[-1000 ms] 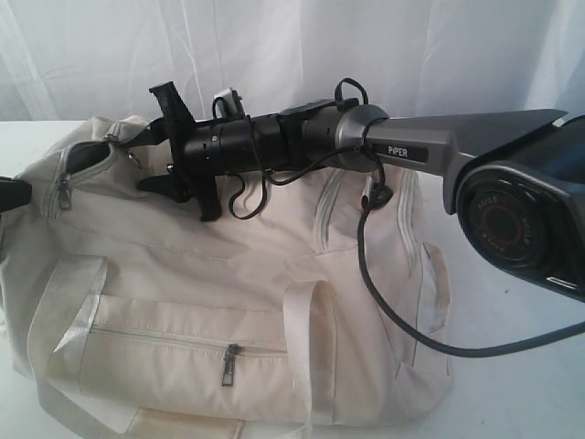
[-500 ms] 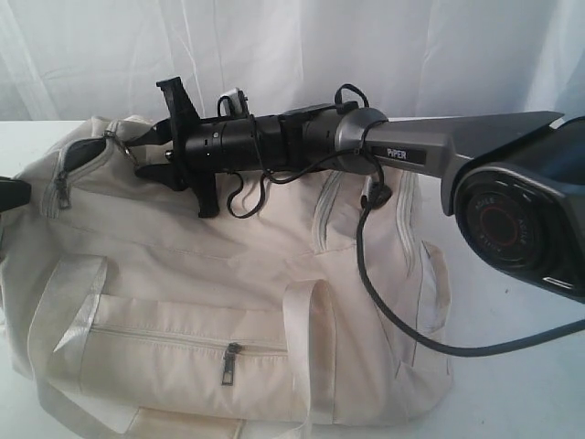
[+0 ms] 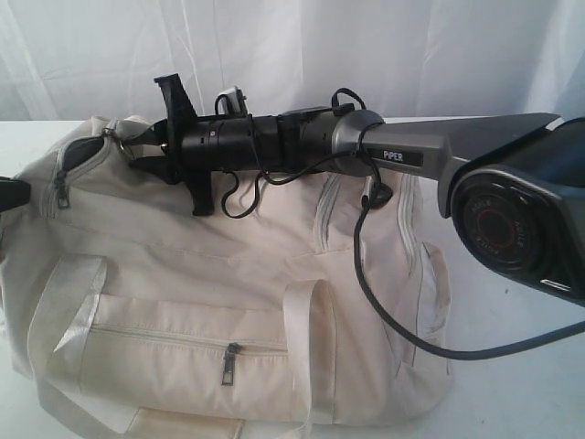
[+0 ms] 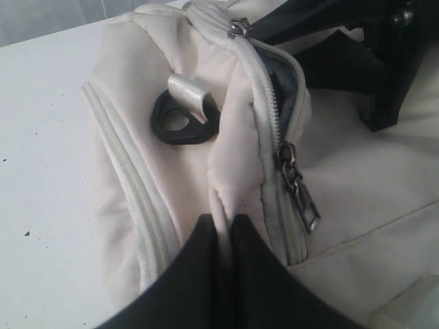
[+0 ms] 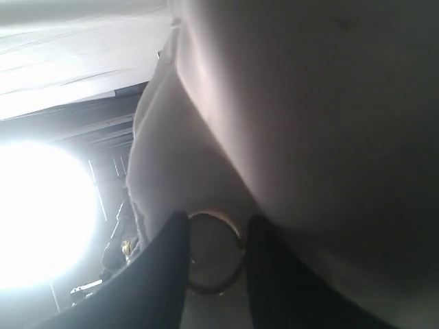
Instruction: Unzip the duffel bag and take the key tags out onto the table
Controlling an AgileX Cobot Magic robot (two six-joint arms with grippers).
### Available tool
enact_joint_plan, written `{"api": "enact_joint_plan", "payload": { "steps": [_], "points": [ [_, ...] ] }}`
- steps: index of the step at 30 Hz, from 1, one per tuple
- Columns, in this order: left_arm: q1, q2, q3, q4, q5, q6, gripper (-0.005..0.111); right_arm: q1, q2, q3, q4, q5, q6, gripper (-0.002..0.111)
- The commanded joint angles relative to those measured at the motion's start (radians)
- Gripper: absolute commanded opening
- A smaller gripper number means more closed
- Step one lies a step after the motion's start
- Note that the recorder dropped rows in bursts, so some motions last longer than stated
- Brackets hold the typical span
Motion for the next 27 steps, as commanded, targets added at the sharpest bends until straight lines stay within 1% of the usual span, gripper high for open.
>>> {"api": "enact_joint_plan", "payload": {
  "steps": [1, 6, 9, 19, 27],
  "points": [
    [0.003, -0.006, 0.002, -0.004, 0.018, -0.007, 0.0, 0.0, 0.001, 0.0, 0.004, -0.027, -0.018, 0.018],
    [0.003, -0.006, 0.002, -0.004, 0.022, -0.007, 0.0, 0.0, 0.001, 0.0, 0.004, -0.032, -0.018, 0.005],
    [0.003, -0.006, 0.002, -0.004, 0.025, -0.007, 0.0, -0.002, 0.001, 0.0, 0.004, -0.032, -0.018, 0.0],
    [0.003, -0.006, 0.002, -0.004, 0.029, -0.007, 0.0, -0.013, 0.001, 0.0, 0.004, -0.024, -0.151, 0.0],
    [0.003, -0.006, 0.002, -0.004, 0.032, -0.007, 0.0, -0.03, -0.027, -0.01, 0.004, -0.045, -0.41, 0.0]
  ]
}}
